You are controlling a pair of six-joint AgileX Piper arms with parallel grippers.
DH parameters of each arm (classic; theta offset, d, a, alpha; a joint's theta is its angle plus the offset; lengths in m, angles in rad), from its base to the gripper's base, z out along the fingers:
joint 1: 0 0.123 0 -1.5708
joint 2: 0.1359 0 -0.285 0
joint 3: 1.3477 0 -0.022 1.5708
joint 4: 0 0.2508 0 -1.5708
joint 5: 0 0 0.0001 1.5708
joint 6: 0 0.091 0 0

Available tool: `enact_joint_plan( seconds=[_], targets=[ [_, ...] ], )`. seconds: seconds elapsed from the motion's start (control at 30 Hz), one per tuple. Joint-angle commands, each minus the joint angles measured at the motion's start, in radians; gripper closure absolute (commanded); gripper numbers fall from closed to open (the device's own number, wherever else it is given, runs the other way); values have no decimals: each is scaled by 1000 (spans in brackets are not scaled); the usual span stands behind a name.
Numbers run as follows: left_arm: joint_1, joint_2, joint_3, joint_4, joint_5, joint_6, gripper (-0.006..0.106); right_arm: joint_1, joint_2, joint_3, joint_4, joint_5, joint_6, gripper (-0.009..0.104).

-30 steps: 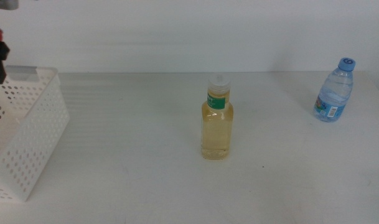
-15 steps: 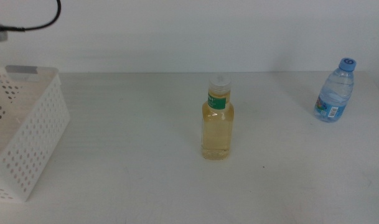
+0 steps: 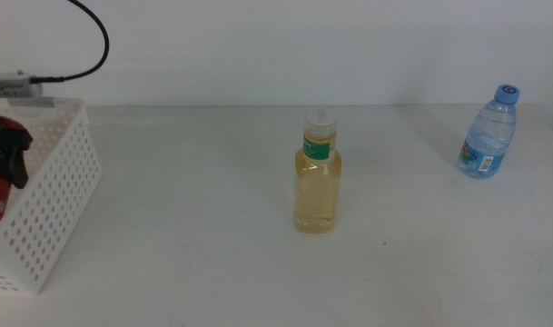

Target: Use arms to grab the bottles and put them into the dustbin to the left of the table.

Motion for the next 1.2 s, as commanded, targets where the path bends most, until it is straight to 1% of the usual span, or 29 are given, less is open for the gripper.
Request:
enact_joint_plan(
  seconds=[0.0,0.23,0.3,0.43,0.53,0.57,0.6,0.63,0.67,0.8,1.03,1.17],
  targets=[
    [0,-48,-37,-15,45,3,105,-5,-26,-9,-10,-80,-9,25],
    [0,-9,-37,-16,23,8,105,-5,-26,-9,-10,-80,-9,25],
    [0,-2,-37,-16,23,25,103,-5,-26,-9,-10,-80,-9,25],
    [0,-2,-37,-16,18,56,96,-5,-26,-9,-10,-80,-9,25],
    [0,-2,-37,-16,9,58,86,-5,-26,-9,-10,-80,-9,25],
    [0,-2,-37,-16,5,58,82,-5,-26,-9,-10,-80,-9,25],
    [0,-2,-37,-16,-9,58,57,-5,-26,-9,-10,-80,-9,25],
    [0,-2,-37,-16,-9,58,50,-5,-26,-9,-10,-80,-9,25],
    [0,-2,-37,-16,-9,58,32,-5,-26,-9,-10,-80,-9,25],
    [0,-2,-37,-8,-5,54,11,-5,-26,-9,-10,-80,-9,25],
    [-4,-59,-70,-9,44,17,10,-5,-26,-9,-10,-80,-9,25],
    [-21,-125,-129,-37,81,-21,10,-5,-26,-9,-10,-80,-9,25]
  ],
)
